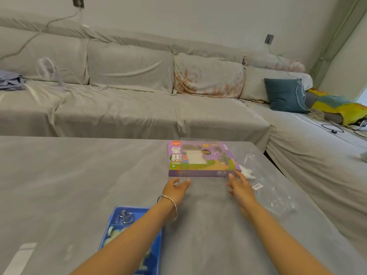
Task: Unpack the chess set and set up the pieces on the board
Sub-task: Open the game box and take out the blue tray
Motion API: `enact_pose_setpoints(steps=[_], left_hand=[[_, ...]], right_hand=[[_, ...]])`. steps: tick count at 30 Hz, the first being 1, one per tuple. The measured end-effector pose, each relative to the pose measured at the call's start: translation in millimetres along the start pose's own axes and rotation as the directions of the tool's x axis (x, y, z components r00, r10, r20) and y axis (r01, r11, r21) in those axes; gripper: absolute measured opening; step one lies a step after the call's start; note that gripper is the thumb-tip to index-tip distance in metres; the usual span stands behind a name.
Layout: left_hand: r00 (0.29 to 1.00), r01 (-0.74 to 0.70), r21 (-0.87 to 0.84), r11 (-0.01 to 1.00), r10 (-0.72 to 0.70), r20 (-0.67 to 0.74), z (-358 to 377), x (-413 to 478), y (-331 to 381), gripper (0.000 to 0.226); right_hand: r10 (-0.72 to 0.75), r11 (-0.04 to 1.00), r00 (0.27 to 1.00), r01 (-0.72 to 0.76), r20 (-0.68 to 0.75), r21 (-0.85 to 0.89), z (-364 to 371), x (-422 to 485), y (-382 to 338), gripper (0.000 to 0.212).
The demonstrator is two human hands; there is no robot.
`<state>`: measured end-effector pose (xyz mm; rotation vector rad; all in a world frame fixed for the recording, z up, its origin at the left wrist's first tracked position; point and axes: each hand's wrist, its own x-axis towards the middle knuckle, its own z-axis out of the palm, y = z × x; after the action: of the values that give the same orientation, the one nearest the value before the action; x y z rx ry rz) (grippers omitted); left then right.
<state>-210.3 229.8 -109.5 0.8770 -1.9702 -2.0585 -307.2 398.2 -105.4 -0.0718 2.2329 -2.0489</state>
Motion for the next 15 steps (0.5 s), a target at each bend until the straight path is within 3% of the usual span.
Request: enact_pose_setpoints(steps=[4, 10, 15], left_hand=[[1.000, -0.008, 0.114, 0.993, 0.008, -0.002, 19, 7, -8, 0.053], [0.997, -0.066, 0.151, 0.986, 0.060, 0.042, 20, -6, -12, 0.061], [0.961, -0.274, 0.198, 0.941, 0.275, 0.024, -21, -32, -20, 0.064]], right_hand=[[-0.021, 0.989, 0.999, 0.014, -0.046, -0.149, -7, 13, 14, 0.046], [-0.207, 0.934, 0.973, 0.164, -0.107, -0.319, -16, -7, 19, 0.054], [-0.362, 0.862, 0.932, 0.337, 0.006, -0.378, -1, -62, 25, 0.063]])
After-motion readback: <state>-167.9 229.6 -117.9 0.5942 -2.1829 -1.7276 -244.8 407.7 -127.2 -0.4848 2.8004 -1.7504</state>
